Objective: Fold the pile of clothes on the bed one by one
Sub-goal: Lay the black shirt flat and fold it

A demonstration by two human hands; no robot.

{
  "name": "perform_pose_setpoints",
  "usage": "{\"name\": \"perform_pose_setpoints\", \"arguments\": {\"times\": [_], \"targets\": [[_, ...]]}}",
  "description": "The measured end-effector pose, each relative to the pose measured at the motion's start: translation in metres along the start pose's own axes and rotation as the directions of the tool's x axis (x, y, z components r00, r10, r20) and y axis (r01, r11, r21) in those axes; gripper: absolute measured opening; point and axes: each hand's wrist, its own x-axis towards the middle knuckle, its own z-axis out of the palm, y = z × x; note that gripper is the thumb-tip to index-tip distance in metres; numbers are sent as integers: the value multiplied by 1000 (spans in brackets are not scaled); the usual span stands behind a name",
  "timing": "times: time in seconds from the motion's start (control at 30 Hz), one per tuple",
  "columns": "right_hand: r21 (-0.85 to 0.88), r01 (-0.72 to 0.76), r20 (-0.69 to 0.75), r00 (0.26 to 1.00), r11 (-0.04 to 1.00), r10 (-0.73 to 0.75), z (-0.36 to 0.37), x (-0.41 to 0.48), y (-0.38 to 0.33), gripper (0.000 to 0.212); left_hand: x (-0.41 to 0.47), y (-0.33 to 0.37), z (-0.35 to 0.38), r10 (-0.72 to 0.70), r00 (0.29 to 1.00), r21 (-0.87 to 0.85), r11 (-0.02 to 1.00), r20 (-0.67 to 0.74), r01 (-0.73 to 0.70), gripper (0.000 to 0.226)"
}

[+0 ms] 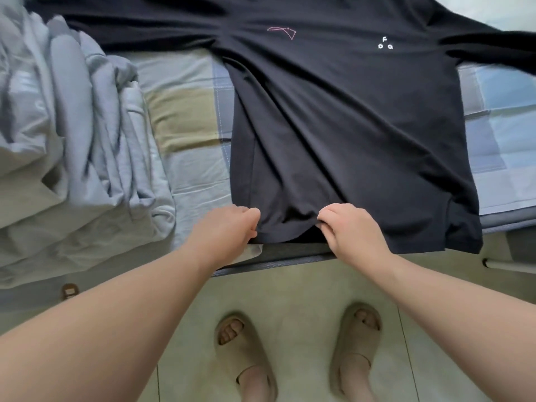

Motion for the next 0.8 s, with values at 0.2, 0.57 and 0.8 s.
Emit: {"name": "perform_pose_setpoints", "arguments": {"times": [0.2, 0.57, 0.8], "targets": [[-42, 55, 219, 975, 998, -44, 0, 2, -22, 49, -9, -9, 5, 1, 987, 53, 999, 163, -10, 51], [203, -162, 92, 985, 966, 145, 6, 4, -38, 18, 1, -1, 20, -61, 998, 28, 998, 25, 60, 11], [3, 105, -3, 994, 994, -105, -3, 3, -52, 15, -23, -20, -4, -142, 990, 208, 968, 11, 137, 17]]}}
